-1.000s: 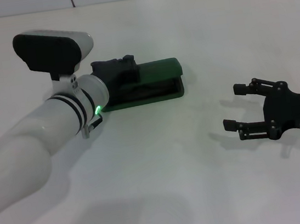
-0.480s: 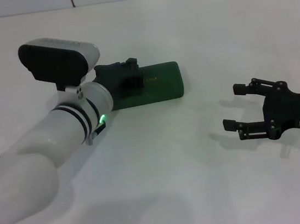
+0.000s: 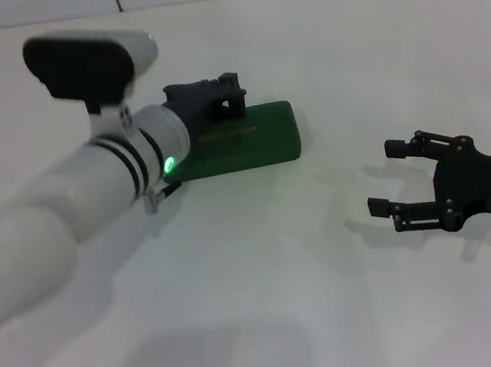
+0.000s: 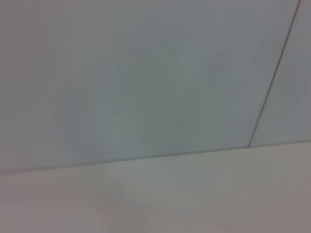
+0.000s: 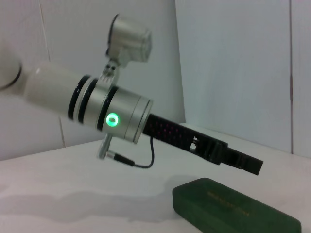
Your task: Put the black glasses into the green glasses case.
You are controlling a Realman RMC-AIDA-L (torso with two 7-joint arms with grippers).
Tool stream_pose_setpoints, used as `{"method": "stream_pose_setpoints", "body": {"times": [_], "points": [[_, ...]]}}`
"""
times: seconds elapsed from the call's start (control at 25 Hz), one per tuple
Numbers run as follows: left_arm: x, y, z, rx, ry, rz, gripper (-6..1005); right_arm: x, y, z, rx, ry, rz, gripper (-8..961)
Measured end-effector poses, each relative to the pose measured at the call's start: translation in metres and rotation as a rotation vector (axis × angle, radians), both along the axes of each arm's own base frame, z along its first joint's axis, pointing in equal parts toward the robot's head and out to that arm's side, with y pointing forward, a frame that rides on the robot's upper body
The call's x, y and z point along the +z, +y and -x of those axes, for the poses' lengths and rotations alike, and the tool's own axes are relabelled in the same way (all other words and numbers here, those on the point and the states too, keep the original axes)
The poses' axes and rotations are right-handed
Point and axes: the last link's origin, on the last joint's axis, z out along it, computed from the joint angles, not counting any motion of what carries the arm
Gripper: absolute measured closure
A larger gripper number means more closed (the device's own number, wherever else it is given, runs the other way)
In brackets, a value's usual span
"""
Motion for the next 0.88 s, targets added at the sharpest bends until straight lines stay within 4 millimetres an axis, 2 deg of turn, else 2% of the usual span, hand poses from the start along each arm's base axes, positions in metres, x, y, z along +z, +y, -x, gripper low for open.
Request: {"method": "stream_pose_setpoints", "body": {"times": [0.2, 0.32, 0.44, 0.56, 0.76, 0.88], "points": [[0.021, 0.016, -0.011, 0.086, -0.098, 0.186, 974, -0.001, 0.0, 0.001, 0.004, 0.001, 0.004, 67], [0.037, 0.023, -0.013, 0.034, -0.194, 0.262, 974, -0.001, 0.001, 0.002, 0.007, 0.001, 0.005, 67], [0.051, 0.024, -0.007, -0.1, -0.288, 0.251, 974, -0.001, 0.001, 0.002, 0.008, 0.0, 0.004, 67], [0.056, 0.02, 0.014, -0.223, -0.27, 0.167, 973, -0.001, 0.001, 0.003, 0.009, 0.001, 0.005, 67], [0.05, -0.003, 0.047, -0.468, -0.075, 0.015, 973, 0.0, 0.001, 0.002, 0.008, 0.0, 0.004, 67], [0.054, -0.014, 0.061, -0.513, -0.019, -0.095, 973, 0.001, 0.002, 0.002, 0.007, -0.001, -0.002, 67]]}}
